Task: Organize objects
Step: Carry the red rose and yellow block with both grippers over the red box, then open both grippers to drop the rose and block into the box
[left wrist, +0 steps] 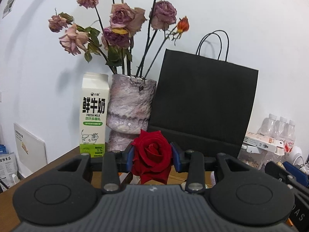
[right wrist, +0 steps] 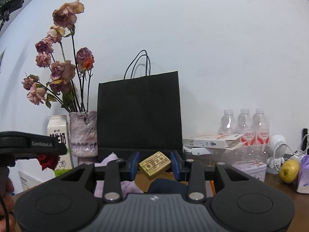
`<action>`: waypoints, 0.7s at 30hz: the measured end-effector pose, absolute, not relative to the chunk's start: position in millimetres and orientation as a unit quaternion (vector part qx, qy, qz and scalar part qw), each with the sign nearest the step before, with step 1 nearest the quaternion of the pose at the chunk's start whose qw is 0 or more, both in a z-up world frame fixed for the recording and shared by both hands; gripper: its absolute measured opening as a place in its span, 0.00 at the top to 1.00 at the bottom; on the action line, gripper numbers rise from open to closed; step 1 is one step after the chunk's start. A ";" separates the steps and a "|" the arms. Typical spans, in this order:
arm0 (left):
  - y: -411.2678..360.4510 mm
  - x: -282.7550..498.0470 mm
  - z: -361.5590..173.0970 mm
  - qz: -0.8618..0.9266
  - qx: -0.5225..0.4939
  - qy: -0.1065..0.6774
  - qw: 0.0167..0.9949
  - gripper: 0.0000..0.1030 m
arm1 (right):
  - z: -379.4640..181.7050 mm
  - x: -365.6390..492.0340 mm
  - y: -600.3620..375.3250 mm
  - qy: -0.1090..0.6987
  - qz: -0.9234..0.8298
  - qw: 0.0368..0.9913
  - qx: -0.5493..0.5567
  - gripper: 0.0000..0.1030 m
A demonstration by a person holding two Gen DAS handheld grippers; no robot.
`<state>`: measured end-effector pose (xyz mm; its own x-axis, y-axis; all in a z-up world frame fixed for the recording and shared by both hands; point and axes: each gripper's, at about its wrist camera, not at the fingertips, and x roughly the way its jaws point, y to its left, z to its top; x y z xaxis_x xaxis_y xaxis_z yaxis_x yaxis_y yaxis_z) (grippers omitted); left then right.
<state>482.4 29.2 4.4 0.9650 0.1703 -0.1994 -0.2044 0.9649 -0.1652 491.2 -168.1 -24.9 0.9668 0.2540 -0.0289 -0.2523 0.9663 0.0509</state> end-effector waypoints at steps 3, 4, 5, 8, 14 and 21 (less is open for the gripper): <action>30.4 492.6 3.7 0.089 -0.089 0.093 0.988 0.62 | -23.7 502.7 -166.8 0.018 0.132 0.991 0.021 0.67; 30.7 495.6 3.6 0.087 -0.088 0.093 0.988 0.62 | -23.6 505.9 -166.6 0.019 0.134 0.991 0.021 0.67; 30.7 498.6 3.5 0.084 -0.086 0.093 0.988 0.62 | -23.2 509.6 -166.2 0.020 0.135 0.990 0.020 0.67; 30.5 507.1 2.9 0.078 -0.084 0.096 0.989 0.62 | -23.0 520.0 -165.2 0.024 0.140 0.990 0.019 0.67; 29.6 521.2 3.2 0.064 -0.083 0.100 0.989 0.62 | -23.0 535.6 -163.0 0.035 0.150 0.988 0.017 0.67; 29.0 539.5 -0.5 0.053 -0.076 0.115 0.989 0.62 | -23.4 548.6 -156.0 0.045 0.158 0.986 0.007 0.67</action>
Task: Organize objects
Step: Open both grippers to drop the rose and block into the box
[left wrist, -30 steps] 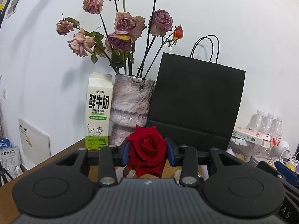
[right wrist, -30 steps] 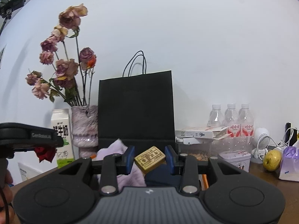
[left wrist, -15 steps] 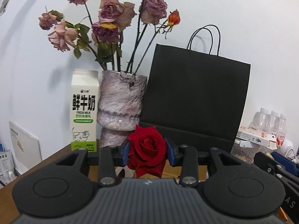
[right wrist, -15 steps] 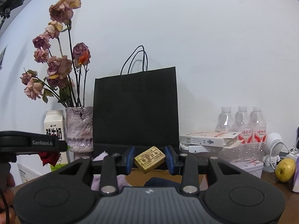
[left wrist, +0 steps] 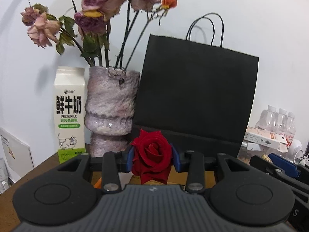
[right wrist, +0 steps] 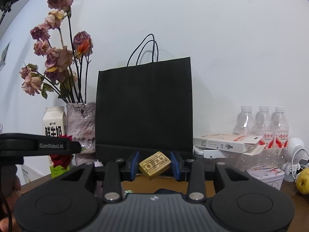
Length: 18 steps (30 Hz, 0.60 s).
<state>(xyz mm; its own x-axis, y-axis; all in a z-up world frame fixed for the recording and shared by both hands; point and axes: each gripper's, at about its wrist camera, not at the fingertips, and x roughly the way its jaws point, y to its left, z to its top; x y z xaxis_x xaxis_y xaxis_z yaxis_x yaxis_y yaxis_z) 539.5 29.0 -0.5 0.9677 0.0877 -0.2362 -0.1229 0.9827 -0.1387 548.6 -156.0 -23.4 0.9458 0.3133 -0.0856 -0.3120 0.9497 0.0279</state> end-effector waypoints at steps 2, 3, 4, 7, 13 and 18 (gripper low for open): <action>29.6 543.7 -2.0 0.048 -0.077 0.122 0.988 0.62 | -24.3 552.3 -155.2 0.053 0.160 0.986 0.009 0.67; 29.8 545.4 -2.7 0.047 -0.076 0.125 0.988 0.61 | -24.9 554.5 -154.8 0.058 0.161 0.985 0.009 0.67; 30.0 546.7 -3.3 0.048 -0.075 0.126 0.988 0.61 | -25.5 556.2 -154.7 0.062 0.162 0.985 0.010 0.67; 31.4 548.0 -4.6 0.046 -0.077 0.126 0.988 0.60 | -26.8 558.8 -154.9 0.068 0.159 0.985 0.013 0.67; 33.6 546.0 -3.9 0.052 -0.081 0.121 0.988 0.29 | -27.8 560.3 -156.0 0.075 0.154 0.985 0.017 0.52; 35.8 538.0 -1.8 0.075 -0.090 0.089 0.989 0.00 | -26.2 557.1 -159.5 0.061 0.142 0.988 0.027 0.05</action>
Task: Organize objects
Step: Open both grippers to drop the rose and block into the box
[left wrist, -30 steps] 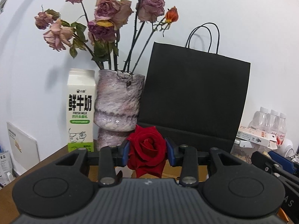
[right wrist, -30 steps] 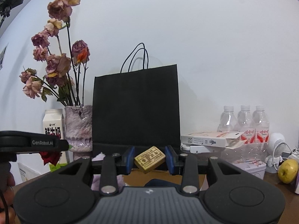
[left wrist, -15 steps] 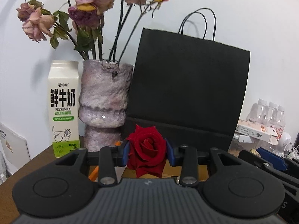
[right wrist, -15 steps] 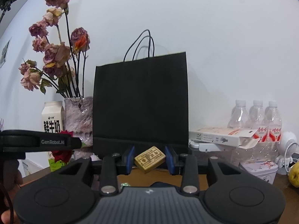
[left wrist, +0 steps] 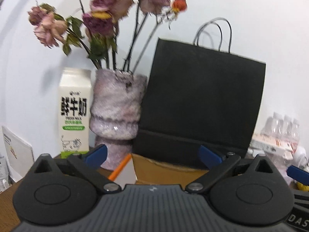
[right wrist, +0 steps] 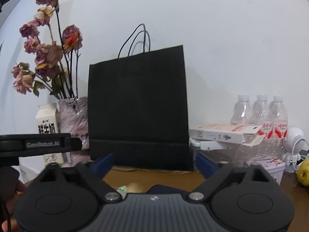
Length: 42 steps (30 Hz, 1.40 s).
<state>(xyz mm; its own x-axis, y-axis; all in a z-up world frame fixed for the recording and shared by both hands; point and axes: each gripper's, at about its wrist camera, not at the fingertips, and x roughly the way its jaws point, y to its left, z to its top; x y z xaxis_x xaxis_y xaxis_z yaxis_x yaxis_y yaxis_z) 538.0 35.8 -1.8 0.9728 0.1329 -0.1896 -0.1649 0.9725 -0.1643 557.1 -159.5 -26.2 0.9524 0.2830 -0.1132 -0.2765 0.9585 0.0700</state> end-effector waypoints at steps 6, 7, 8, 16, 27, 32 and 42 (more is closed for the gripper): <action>36.7 537.7 -0.4 0.081 -0.089 0.087 0.989 0.00 | -25.1 555.2 -162.1 0.051 0.131 0.990 0.031 0.00; 37.0 537.7 -0.4 0.082 -0.089 0.087 0.989 0.00 | -25.4 555.5 -162.6 0.051 0.130 0.990 0.032 0.00; 37.5 537.5 -0.6 0.082 -0.090 0.087 0.989 0.00 | -25.4 555.9 -162.8 0.051 0.128 0.990 0.033 0.00; 42.7 533.2 0.3 0.095 -0.101 0.077 0.987 0.00 | -26.5 555.3 -164.6 0.050 0.123 0.990 0.035 0.00; 53.6 517.4 4.1 0.119 -0.122 0.056 0.984 0.00 | -29.2 552.0 -170.5 0.055 0.121 0.990 0.045 0.00; 54.7 501.4 1.7 0.120 -0.121 0.054 0.984 0.00 | -32.0 542.6 -172.0 0.056 0.123 0.990 0.045 0.00; 48.6 453.2 -2.4 0.109 -0.098 0.047 0.988 0.00 | -33.9 502.5 -177.6 0.053 0.133 0.989 0.037 0.00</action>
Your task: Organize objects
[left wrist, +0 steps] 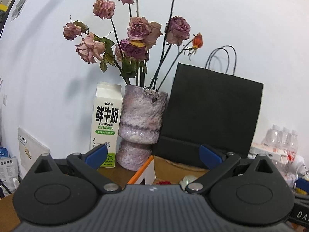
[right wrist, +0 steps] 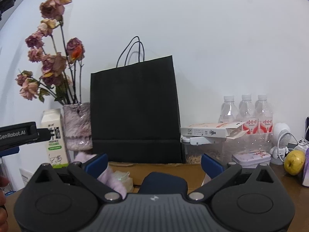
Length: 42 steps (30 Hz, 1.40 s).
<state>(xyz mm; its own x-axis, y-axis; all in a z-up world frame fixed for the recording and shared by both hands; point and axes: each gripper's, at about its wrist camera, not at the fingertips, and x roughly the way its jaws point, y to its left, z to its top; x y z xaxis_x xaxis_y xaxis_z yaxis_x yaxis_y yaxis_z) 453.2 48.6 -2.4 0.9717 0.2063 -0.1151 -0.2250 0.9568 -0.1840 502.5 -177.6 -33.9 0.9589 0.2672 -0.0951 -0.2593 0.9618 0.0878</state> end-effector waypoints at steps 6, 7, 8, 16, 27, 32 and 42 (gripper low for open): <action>48.6 422.8 -10.5 0.106 -0.089 0.061 0.988 0.00 | -36.8 472.7 -182.4 0.060 0.138 0.988 0.037 0.00; 48.7 417.6 -11.5 0.107 -0.087 0.064 0.988 0.00 | -37.2 467.2 -183.2 0.062 0.139 0.988 0.037 0.00; 49.0 412.4 -12.4 0.107 -0.085 0.066 0.988 0.00 | -37.5 462.2 -183.7 0.063 0.140 0.988 0.037 0.00; 48.3 373.8 -18.8 0.090 -0.071 0.094 0.989 0.00 | -41.6 421.3 -186.4 0.085 0.142 0.986 0.031 0.00; 33.5 304.3 -8.0 0.053 -0.031 0.112 0.992 0.00 | -27.3 355.4 -182.7 0.126 0.158 0.979 -0.001 0.00; 31.5 265.4 3.9 0.050 -0.017 0.119 0.992 0.00 | -14.8 319.9 -185.5 0.143 0.160 0.977 0.004 0.00; 29.2 188.3 26.9 0.036 -0.003 0.156 0.987 0.00 | 0.8 241.3 -205.3 0.185 0.153 0.970 0.024 0.00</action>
